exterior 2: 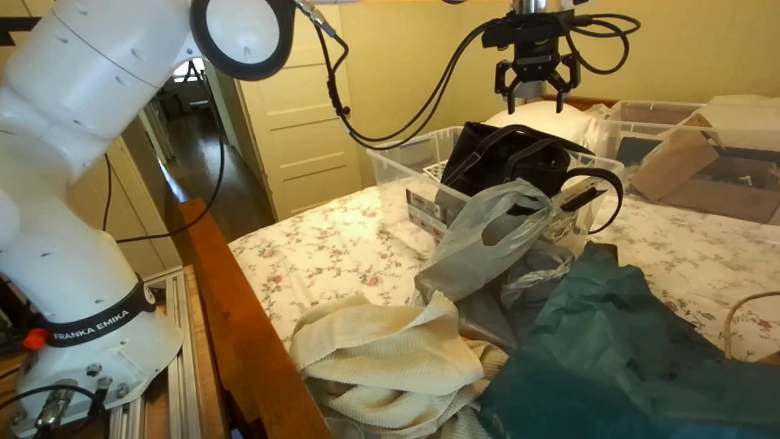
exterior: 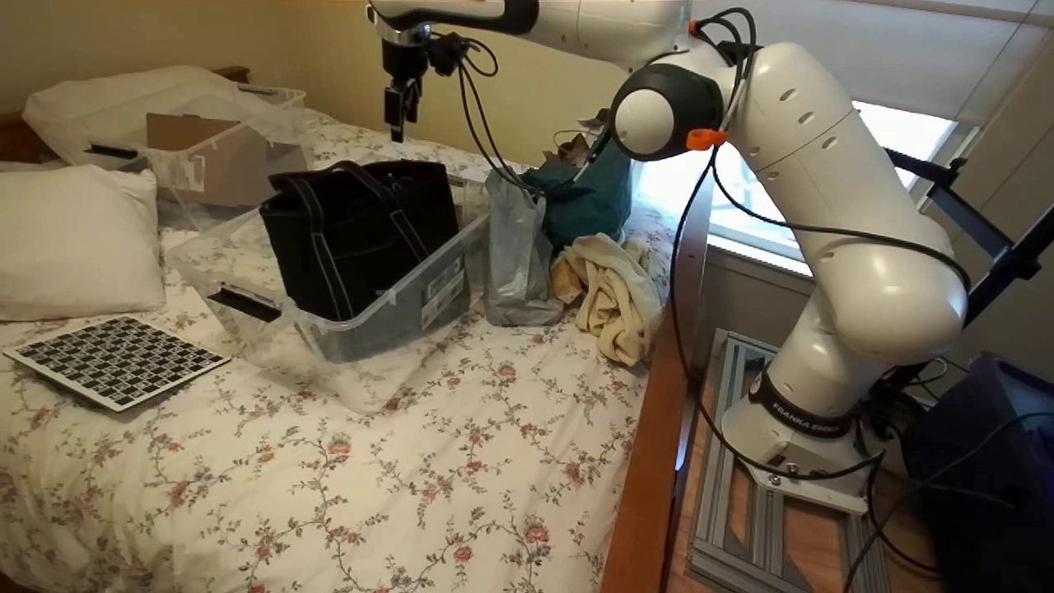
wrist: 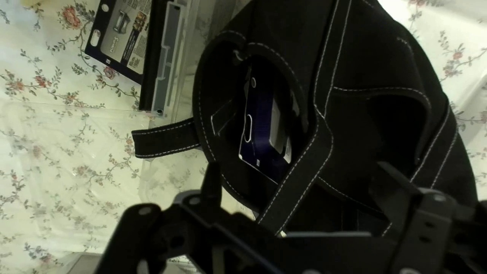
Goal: Pick up the object from the packet of the bag and put it in the other packet of the bag
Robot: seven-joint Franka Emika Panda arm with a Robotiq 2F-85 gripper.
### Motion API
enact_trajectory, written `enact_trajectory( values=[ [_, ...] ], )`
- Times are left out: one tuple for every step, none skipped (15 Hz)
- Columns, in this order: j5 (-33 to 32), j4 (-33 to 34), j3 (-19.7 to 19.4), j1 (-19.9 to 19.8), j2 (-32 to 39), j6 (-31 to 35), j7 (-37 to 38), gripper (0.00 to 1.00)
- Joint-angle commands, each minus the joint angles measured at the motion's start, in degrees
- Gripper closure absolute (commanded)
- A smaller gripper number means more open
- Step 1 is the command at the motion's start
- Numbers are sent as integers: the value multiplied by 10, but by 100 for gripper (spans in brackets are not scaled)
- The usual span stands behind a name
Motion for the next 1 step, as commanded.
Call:
enact_trajectory(
  values=[
    [0,0,1,1,-3,-4,2,0]
  ],
)
